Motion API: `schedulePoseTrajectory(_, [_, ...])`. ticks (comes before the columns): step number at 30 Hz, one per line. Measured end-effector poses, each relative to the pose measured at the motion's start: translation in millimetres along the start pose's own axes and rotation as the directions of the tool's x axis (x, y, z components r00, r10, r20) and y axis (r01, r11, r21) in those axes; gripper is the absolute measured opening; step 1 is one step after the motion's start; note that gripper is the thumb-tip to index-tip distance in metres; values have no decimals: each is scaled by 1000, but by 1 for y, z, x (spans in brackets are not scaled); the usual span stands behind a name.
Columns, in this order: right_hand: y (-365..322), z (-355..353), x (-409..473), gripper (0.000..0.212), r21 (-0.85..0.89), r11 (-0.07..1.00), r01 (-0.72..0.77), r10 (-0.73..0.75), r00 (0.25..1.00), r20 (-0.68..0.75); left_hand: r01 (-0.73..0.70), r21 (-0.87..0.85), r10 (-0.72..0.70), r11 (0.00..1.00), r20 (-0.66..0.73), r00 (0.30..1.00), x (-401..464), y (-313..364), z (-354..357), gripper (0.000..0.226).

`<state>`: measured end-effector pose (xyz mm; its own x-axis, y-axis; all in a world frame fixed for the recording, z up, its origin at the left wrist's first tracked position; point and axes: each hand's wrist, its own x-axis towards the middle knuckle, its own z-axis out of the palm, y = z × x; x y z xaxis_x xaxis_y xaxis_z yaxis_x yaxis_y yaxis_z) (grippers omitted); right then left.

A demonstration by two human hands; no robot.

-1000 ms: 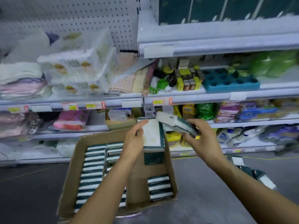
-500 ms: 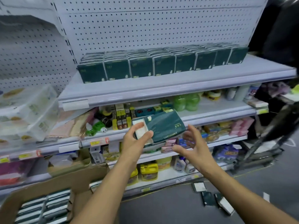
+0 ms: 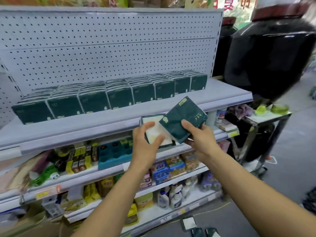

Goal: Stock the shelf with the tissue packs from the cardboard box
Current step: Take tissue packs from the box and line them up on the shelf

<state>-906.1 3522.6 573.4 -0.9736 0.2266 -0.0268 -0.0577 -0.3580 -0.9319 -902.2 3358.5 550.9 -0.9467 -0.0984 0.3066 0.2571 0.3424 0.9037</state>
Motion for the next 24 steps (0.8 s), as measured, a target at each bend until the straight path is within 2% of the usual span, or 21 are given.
schedulePoseTrajectory(3, [-20, -20, 31, 21, -61, 998, 33, -31, 999, 30, -2, -2, 2, 1000, -18, 1000, 29, 3, 10, 37])
schedulePoseTrajectory(6, [-28, -34, 69, 21, -203, 977, 59, -53, 998, 37, -31, -25, 31, 999, -22, 999, 61, 6, 21, 39])
schedulePoseTrajectory(10, [-45, -38, 128, 36, -373, 917, 138, -114, 990, 84, -64, -72, 65, 995, 9, 998, 112, 8, 39, 48])
schedulePoseTrajectory(12, [-57, -36, 160, 46, -505, 835, 218, -184, 976, 117, -70, -105, 70, 992, 1, 998, 140, 8, 46, 57])
schedulePoseTrajectory(14, [-72, -35, 194, 49, -664, 677, 317, -294, 944, 151, -59, -134, 58, 989, -6, 998, 166, 8, 51, 67])
schedulePoseTrajectory(16, [-84, -36, 233, 47, -820, 426, 383, -369, 901, 229, -31, -153, 30, 988, -10, 1000, 190, 6, 55, 72])
schedulePoseTrajectory(18, [-91, -39, 268, 43, -905, 154, 397, -336, 882, 330, -5, -149, 4, 989, -9, 1000, 210, 4, 57, 71])
schedulePoseTrajectory(22, [-77, -45, 314, 36, -875, -296, 382, -236, 859, 455, 17, -127, -19, 992, -7, 1000, 238, -5, 64, 66])
schedulePoseTrajectory(24, [-66, -48, 325, 46, -846, -386, 368, -301, 817, 492, 30, -124, -31, 992, -4, 1000, 245, -10, 66, 63])
